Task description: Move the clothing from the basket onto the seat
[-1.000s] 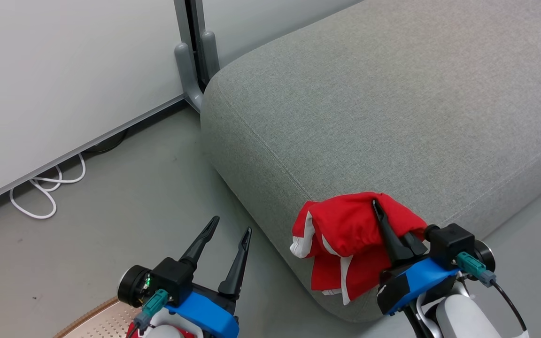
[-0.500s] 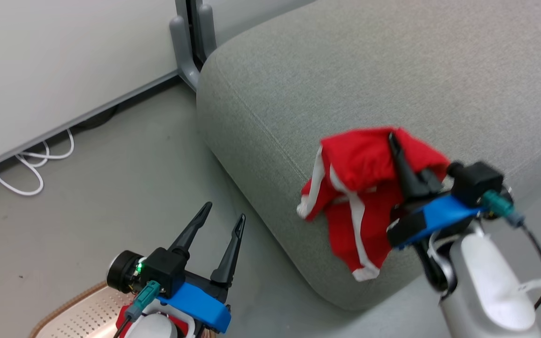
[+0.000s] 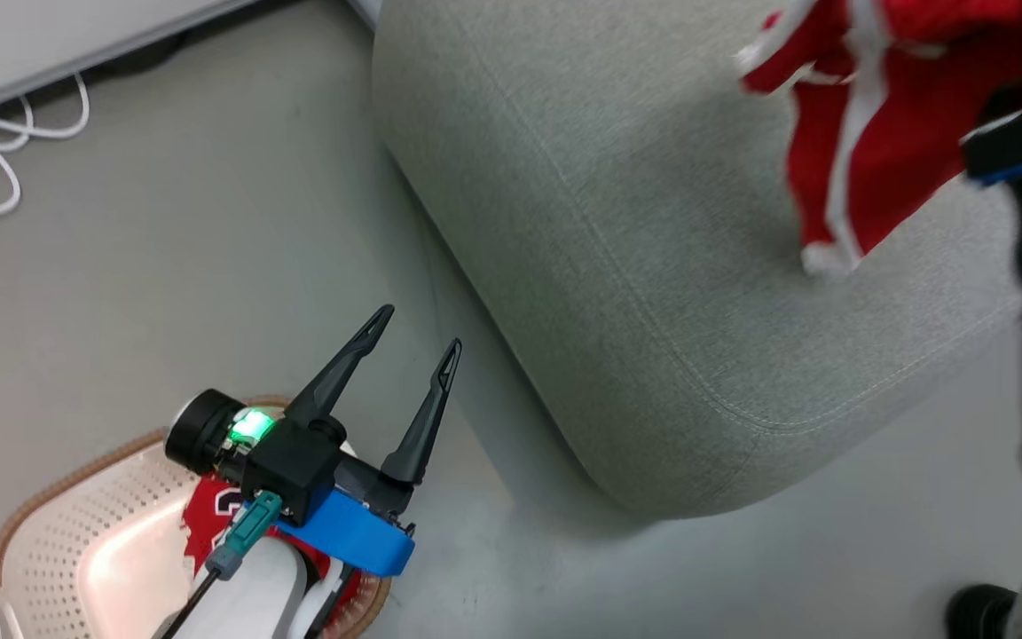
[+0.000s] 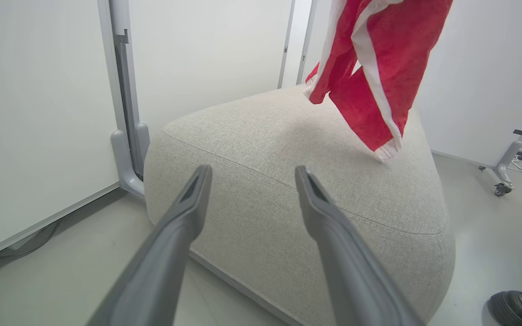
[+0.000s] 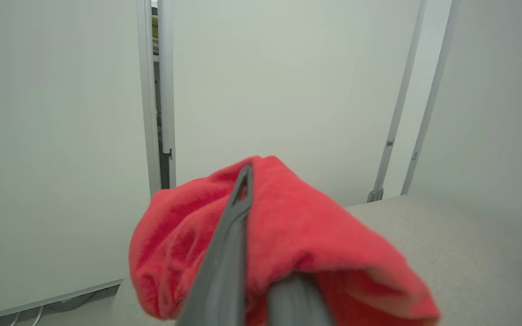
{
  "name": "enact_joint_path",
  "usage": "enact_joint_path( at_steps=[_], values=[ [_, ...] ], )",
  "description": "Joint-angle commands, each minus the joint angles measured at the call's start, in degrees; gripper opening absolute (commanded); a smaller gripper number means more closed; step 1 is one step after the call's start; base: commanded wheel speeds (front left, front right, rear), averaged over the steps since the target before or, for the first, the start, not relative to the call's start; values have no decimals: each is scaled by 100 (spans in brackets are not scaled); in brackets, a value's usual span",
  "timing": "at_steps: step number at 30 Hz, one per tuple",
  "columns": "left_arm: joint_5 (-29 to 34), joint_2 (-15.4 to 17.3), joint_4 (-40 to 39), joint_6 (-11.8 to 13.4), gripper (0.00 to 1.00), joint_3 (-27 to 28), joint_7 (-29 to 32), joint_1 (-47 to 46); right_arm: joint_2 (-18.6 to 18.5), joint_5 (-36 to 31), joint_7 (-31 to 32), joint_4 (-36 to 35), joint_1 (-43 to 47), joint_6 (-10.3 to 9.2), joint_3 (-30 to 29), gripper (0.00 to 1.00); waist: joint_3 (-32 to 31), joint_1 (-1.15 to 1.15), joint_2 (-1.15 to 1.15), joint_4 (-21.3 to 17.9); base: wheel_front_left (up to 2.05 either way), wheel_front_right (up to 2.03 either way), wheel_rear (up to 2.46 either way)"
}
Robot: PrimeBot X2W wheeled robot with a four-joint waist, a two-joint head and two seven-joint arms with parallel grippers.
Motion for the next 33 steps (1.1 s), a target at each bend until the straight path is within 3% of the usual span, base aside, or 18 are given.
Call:
enact_joint_path(
  at_steps=[1, 10, 25, 33],
  values=[
    [57, 111, -117, -41, 100, -24, -25, -179, -197, -8, -88, 40, -321, 3, -233, 0, 443, -1, 0, 191, 0, 0, 0],
    [259, 456, -788, 31, 100, -40, 139, -510, -619, -132, -549, 409, -963, 3, -1084, 0, 1260, -1, 0, 454, 0, 0, 0],
    [292, 708, -1328, 147, 100, -33, 373, -468, -354, -568, -893, 2532, -840, 3, -1800, 0, 1707, -1, 0, 710, 0, 0, 0],
    [270, 752, -1343, 184, 100, -29, 384, -486, -348, -717, -976, 2925, -1033, 3, -1896, 0, 1688, -1, 0, 713, 0, 0, 0]
  ],
)
